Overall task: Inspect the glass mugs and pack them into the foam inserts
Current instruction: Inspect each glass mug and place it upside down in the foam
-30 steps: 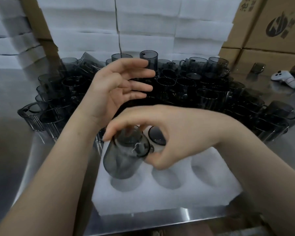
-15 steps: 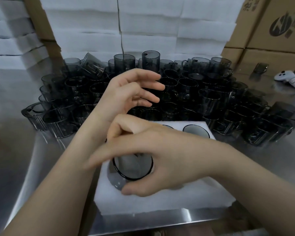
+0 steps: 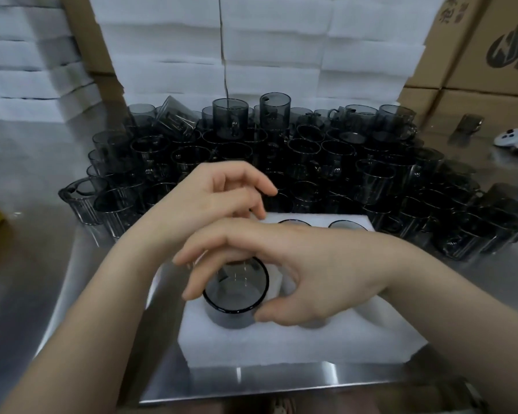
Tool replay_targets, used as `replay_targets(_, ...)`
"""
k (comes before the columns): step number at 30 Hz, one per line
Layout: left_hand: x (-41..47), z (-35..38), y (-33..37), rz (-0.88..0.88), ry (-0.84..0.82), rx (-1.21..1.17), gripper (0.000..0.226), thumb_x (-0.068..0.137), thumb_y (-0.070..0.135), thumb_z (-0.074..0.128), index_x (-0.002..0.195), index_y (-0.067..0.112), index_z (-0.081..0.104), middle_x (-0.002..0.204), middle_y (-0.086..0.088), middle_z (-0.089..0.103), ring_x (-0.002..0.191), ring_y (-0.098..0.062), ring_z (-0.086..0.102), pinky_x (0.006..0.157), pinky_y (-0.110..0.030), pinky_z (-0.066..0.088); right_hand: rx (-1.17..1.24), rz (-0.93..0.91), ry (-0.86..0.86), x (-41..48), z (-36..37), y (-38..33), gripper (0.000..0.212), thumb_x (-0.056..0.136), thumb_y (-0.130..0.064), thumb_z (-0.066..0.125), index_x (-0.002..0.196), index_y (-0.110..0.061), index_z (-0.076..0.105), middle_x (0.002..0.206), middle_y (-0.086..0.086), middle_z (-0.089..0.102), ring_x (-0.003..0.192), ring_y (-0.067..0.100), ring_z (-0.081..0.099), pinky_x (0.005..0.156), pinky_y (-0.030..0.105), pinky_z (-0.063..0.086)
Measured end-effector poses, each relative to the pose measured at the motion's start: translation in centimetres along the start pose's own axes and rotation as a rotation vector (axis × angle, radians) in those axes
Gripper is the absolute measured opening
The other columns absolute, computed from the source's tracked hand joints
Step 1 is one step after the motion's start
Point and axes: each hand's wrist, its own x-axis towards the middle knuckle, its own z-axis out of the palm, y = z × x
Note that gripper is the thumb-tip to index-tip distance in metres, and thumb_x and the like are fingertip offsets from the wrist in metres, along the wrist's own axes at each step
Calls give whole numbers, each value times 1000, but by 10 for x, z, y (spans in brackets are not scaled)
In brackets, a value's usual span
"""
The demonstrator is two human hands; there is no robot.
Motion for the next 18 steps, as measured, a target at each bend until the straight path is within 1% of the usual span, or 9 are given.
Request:
replay_targets(1,-5,-1,-1,-9,-10,16,13,84,14,62,93,15,71,72,-3,69,64,-12,63,60,-21,51,28,11,-44,0,0,-2,70,73,18,66,135,-3,40,123,7,63,130,12,47,112,34,33)
replay_targets(3,-13,-2,-1,-12,7,3,5,86,13,69,90,13,71,69,-5,66,64,-12,61,58,-20,50,88,81,4,2,-2,-4,72,74,19,66,137,0,38,126,14,60,130,20,47,112,41,32)
replay_targets(5,-18,-2,-1,10,44,3,6,84,13,71,89,10,71,71,-13,65,65,-14,60,59,-20,51,118,114,9,4,-1,-6,66,78,16,68,136,2,40,125,15,59,128,20,49,113,40,34)
replay_targets(7,-18,-1,1,18,45,-1,8,82,8,70,90,9,70,71,-11,66,65,-16,61,59,-20,52,134,146,4,6,1,-10,58,81,12,68,133,2,44,126,15,59,127,17,51,112,34,35)
replay_targets(10,-16,3,2,22,13,17,13,87,-3,64,92,7,69,69,-3,68,62,-13,62,58,-18,51,-26,174,-15,8,5,-11,53,83,2,72,131,-6,51,126,5,61,122,8,51,107,28,39)
replay_targets(12,-13,6,2,37,2,29,13,90,-2,61,92,7,69,68,-5,69,61,-13,62,58,-18,50,-148,153,-7,6,8,-12,48,84,-8,73,129,-10,56,128,0,59,118,3,49,104,24,37)
replay_targets(14,-10,9,1,57,14,26,12,91,-2,59,92,5,69,68,-6,69,60,-11,62,57,-16,49,-234,121,28,3,9,-13,40,86,-16,73,125,-11,64,128,-1,57,115,2,45,102,20,34)
replay_targets(16,-7,11,-1,62,37,20,14,92,-3,58,90,6,69,66,-4,67,58,-9,58,54,-16,46,-317,111,58,-1,8,-12,31,90,-21,69,120,-13,69,125,-3,60,113,10,46,101,28,33)
replay_targets(18,-6,12,-4,58,58,16,18,93,-4,57,88,9,69,65,-3,67,56,-9,57,52,-16,46,-428,83,42,0,10,-12,28,93,-21,64,120,-15,70,123,-3,64,111,15,47,100,34,31)
